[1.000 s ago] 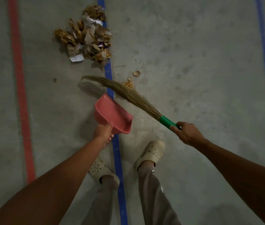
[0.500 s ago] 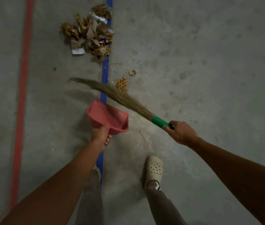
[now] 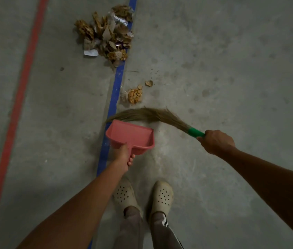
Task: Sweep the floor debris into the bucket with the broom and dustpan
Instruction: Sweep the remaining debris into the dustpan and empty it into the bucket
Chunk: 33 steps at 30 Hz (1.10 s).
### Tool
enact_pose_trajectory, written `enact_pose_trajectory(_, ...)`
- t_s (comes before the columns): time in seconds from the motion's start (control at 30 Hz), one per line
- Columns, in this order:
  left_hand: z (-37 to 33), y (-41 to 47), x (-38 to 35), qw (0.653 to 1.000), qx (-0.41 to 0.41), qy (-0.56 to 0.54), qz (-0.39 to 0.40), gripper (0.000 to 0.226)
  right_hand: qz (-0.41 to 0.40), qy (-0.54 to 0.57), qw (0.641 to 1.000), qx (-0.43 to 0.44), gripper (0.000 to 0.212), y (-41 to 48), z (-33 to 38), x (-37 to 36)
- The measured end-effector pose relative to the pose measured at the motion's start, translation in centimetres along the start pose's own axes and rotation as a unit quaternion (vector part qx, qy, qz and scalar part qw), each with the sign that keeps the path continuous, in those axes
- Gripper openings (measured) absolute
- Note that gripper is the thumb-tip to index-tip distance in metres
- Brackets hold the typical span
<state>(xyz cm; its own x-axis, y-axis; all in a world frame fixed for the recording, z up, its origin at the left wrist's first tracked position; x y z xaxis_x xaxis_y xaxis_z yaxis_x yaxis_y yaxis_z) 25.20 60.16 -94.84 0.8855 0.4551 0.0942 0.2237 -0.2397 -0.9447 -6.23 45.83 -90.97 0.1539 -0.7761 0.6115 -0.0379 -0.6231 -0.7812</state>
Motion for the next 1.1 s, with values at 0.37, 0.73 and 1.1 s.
enact_pose_trajectory(0.37, -8.7, 2.7, -0.1, 0.998, -0.07, -0.006, 0.008, 0.031, -0.091, 0.05, 0.994, 0.037, 0.05, 1.8, 6.8, 4.6)
enact_pose_trajectory(0.73, -13.7, -0.3, 2.1, 0.993, -0.113, -0.032, -0.018, 0.032, -0.082, 0.221, 0.97, 0.061, 0.046, -1.2, 12.9, 8.0)
enact_pose_trajectory(1.1, -13.6, -3.2, 4.6, 0.985, -0.16, 0.043, -0.041, 0.032, 0.066, 0.523, 0.847, -0.062, 0.045, -4.1, 16.0, 4.7)
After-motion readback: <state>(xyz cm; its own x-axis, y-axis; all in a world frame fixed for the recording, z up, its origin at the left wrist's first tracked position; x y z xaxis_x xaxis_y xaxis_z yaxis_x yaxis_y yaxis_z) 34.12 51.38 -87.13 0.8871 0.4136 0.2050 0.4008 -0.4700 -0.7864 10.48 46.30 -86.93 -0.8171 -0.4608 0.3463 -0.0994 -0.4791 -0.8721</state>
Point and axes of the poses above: each hand's wrist, its own y-axis towards the middle knuckle, its own x-axis out of the back of the hand, z = x × y, the point moved 3 cm from there along y, towards the middle knuckle, and after that the axes turned 9 degrees about z, right-handed, at the moved point
